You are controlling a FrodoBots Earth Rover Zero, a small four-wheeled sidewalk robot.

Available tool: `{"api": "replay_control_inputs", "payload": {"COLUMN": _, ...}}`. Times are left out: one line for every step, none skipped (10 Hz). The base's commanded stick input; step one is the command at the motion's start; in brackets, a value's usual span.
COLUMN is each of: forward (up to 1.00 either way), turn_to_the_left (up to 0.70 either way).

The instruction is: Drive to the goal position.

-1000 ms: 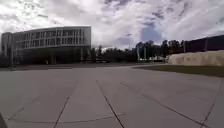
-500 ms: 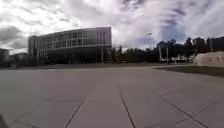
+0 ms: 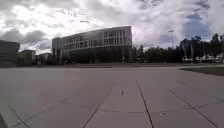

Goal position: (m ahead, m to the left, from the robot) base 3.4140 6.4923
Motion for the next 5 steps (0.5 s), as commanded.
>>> {"api": "replay_control_inputs", "payload": {"forward": 0.70, "turn_to_the_left": 0.36}}
{"api": "replay_control_inputs", "payload": {"forward": 0.70, "turn_to_the_left": 0.36}}
{"api": "replay_control_inputs", "payload": {"forward": 0.70, "turn_to_the_left": 0.36}}
{"api": "replay_control_inputs", "payload": {"forward": 0.70, "turn_to_the_left": 0.36}}
{"api": "replay_control_inputs", "payload": {"forward": 0.70, "turn_to_the_left": 0.36}}
